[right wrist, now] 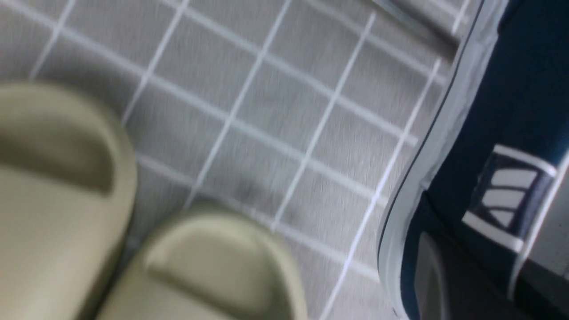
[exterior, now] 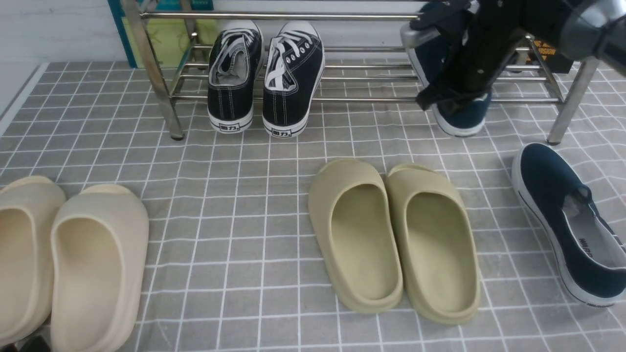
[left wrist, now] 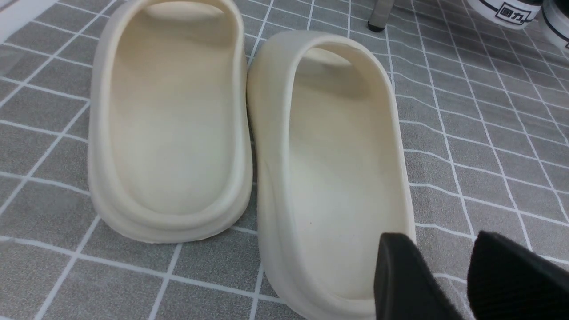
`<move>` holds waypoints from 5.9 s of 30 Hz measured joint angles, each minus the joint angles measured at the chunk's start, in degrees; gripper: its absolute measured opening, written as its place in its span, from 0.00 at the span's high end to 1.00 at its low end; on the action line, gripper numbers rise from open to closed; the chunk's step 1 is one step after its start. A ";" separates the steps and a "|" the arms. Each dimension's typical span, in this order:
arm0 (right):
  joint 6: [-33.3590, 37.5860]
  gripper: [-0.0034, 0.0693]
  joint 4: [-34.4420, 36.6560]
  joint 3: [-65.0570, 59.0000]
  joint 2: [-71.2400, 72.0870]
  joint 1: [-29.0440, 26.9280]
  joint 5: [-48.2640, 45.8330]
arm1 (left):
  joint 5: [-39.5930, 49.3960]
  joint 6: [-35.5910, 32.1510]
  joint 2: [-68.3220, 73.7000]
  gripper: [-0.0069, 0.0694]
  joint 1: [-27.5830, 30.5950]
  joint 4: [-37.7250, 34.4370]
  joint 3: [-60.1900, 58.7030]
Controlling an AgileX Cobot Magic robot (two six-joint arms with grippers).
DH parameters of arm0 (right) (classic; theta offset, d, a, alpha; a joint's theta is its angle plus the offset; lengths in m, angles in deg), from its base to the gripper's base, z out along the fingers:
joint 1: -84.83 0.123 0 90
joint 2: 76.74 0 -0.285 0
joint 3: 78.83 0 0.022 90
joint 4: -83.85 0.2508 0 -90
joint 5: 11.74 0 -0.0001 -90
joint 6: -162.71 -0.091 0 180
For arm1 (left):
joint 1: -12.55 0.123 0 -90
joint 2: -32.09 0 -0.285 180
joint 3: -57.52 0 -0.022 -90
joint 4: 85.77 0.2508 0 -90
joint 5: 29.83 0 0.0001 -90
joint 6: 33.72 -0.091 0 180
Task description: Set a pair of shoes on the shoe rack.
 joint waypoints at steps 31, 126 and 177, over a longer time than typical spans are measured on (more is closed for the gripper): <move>-5.24 0.36 0.01 -8.81 18.07 0.00 -12.44 | 0.00 0.00 0.00 0.60 0.00 0.00 0.00; -0.01 0.34 2.65 2.39 4.38 -9.10 -7.62 | 0.00 0.00 0.00 0.60 0.00 0.00 0.00; 1.49 0.95 17.35 -71.32 97.85 -9.10 11.27 | 0.00 0.00 0.00 0.60 0.00 0.00 0.00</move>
